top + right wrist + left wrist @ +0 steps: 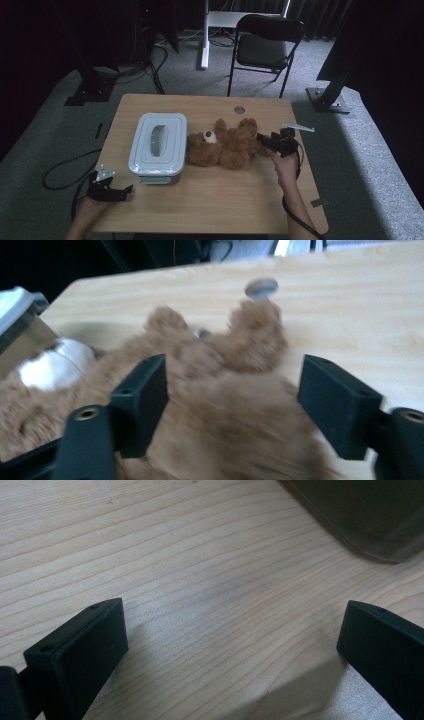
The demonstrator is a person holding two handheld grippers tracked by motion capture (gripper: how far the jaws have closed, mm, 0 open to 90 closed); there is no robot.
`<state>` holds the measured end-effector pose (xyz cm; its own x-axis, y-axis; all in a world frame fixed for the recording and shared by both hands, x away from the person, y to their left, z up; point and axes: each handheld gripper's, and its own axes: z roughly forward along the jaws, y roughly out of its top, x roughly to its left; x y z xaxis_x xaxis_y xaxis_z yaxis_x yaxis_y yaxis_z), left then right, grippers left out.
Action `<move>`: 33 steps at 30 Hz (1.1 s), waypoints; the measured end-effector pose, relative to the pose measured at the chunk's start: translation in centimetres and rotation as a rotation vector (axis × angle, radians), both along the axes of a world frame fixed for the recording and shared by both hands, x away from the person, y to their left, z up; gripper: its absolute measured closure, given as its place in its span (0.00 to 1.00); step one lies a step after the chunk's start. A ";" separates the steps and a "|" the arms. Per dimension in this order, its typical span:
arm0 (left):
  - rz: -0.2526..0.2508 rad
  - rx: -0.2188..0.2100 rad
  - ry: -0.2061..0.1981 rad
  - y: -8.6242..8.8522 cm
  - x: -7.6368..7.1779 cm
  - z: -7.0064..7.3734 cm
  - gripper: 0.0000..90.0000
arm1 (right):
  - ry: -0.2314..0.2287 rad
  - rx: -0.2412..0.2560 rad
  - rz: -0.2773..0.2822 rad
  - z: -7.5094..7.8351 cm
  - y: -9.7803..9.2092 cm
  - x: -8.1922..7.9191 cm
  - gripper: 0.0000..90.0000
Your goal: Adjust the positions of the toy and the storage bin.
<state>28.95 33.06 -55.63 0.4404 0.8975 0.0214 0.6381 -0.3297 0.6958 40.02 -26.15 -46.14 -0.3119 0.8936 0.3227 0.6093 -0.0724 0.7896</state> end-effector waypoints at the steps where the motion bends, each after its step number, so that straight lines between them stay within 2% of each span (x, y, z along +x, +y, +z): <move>1: 0.000 0.000 0.000 0.0 0.0 0.0 0.01 | 0.013 -0.004 0.005 -0.3 -0.4 0.0 0.28; 4: 0.002 0.000 0.000 0.0 0.0 0.0 0.01 | 0.083 -0.030 0.039 -1.7 -1.1 0.2 0.28; 5: 0.002 0.000 0.000 0.0 0.0 0.0 0.01 | 0.100 -0.026 0.056 -2.1 -1.2 0.2 0.32; 6: 0.002 0.000 0.000 0.0 0.0 0.0 0.01 | 0.092 -0.011 0.079 -2.4 -1.3 -0.1 0.46; 7: 0.002 0.000 0.000 0.0 0.0 0.0 0.01 | 0.087 -0.019 0.084 -2.6 -1.2 -0.3 0.49; 9: 0.002 0.000 0.000 0.0 0.0 0.0 0.01 | 0.091 -0.025 0.105 -2.8 -1.1 -0.9 0.65; 12: 0.002 0.000 0.000 0.0 0.0 0.0 0.01 | 0.105 -0.032 0.137 -2.7 -1.2 -1.8 0.74; 17: 0.002 0.000 0.000 0.0 0.0 0.0 0.01 | 0.106 -0.030 0.175 -2.4 -1.4 -3.6 0.77; 21: 0.001 0.000 0.001 0.0 0.0 0.0 0.01 | 0.115 -0.002 0.216 -2.5 -1.6 -4.9 0.78; 28: 0.001 0.000 0.000 0.0 0.0 0.0 0.01 | 0.099 0.018 0.289 -2.0 -1.2 -7.4 0.78; 33: 0.001 0.000 0.000 0.0 0.0 0.0 0.01 | 0.104 -0.003 0.366 -1.6 0.0 -8.7 0.78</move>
